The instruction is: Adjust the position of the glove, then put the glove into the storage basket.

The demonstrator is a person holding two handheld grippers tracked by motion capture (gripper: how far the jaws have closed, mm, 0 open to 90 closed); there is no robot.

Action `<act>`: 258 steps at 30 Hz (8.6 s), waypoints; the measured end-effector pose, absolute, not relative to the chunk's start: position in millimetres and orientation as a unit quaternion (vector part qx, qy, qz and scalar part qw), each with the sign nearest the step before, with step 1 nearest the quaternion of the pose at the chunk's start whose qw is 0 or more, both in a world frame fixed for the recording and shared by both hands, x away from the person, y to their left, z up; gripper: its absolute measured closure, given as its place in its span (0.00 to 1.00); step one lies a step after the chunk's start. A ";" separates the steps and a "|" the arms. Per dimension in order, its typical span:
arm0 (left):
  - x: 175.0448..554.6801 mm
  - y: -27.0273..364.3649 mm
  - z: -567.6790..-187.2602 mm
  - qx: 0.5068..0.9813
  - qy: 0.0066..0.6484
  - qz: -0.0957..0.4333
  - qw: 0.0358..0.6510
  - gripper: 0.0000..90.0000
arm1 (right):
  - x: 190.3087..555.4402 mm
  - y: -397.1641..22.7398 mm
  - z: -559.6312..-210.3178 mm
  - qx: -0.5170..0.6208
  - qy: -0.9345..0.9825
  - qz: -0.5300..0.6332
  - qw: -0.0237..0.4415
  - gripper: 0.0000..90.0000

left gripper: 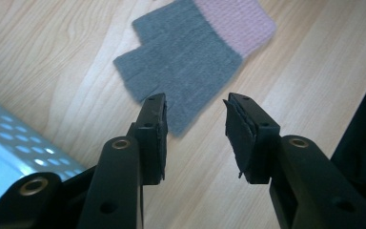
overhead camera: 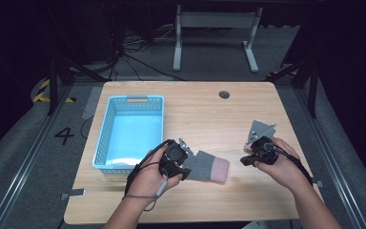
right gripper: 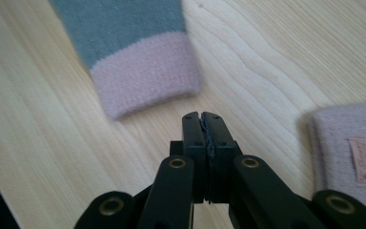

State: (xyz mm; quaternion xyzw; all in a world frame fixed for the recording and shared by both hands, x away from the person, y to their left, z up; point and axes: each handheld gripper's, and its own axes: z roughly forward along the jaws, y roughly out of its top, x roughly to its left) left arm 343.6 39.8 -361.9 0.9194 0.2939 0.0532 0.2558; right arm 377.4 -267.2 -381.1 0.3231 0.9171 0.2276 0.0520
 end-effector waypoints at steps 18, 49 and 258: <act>342.2 43.0 -357.6 0.924 0.270 0.038 0.269 0.78 | 373.2 -258.5 -383.1 0.306 0.919 0.246 0.041 1.00; 342.8 39.0 -365.9 0.921 0.288 0.018 0.261 1.00 | 360.4 -201.1 -424.1 0.226 0.942 0.246 -0.021 1.00; 344.7 53.8 -356.7 0.912 0.299 0.025 0.282 0.83 | 491.9 -373.5 -419.9 0.590 0.794 0.126 0.080 0.86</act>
